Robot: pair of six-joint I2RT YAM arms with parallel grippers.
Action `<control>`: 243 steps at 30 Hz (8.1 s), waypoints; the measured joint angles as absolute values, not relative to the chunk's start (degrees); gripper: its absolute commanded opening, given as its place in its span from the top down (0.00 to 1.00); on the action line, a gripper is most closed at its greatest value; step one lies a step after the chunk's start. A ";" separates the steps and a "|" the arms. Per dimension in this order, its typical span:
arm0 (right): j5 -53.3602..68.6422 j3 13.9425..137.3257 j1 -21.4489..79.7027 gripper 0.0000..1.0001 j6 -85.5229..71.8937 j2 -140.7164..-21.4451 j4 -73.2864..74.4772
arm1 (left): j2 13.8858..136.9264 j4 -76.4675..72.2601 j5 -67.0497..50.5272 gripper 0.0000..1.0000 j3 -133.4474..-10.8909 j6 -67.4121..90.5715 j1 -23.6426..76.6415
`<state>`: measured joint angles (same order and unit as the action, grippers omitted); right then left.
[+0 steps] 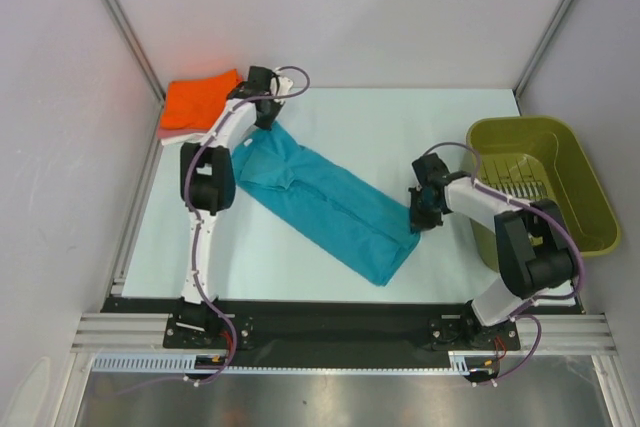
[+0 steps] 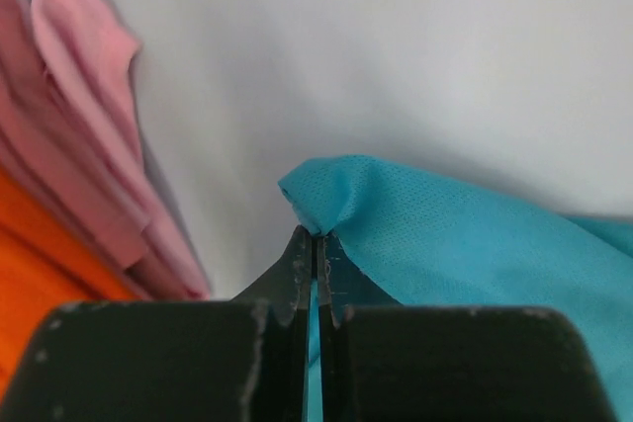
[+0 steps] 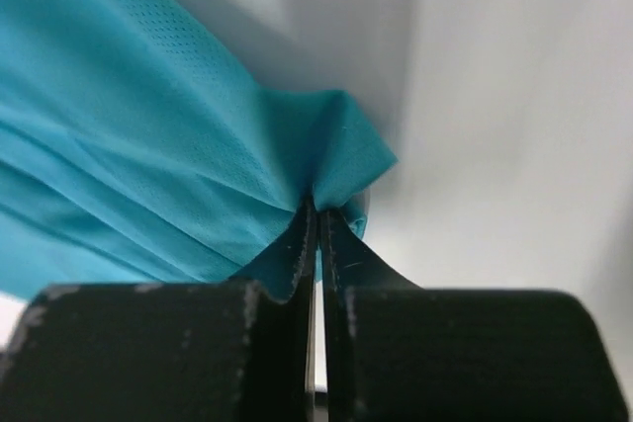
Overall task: Fold and stack the t-shirts
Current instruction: Fold the tshirt
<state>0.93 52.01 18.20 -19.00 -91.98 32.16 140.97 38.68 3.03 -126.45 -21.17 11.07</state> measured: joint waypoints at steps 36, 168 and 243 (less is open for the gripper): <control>5.85 48.01 21.56 0.48 -29.19 -71.81 47.81 | 110.98 39.81 -6.04 0.24 -110.78 -29.21 23.31; 4.01 34.46 32.99 0.36 -38.96 -66.43 35.29 | 61.04 20.45 -18.31 0.30 -30.11 -58.41 59.09; 8.25 103.94 21.34 0.44 -24.08 -125.58 30.85 | 109.49 18.52 -9.93 0.39 -79.07 -19.62 15.35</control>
<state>8.25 103.94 21.34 -24.08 -125.58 30.85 109.49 18.52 -9.93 -79.07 -19.62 15.35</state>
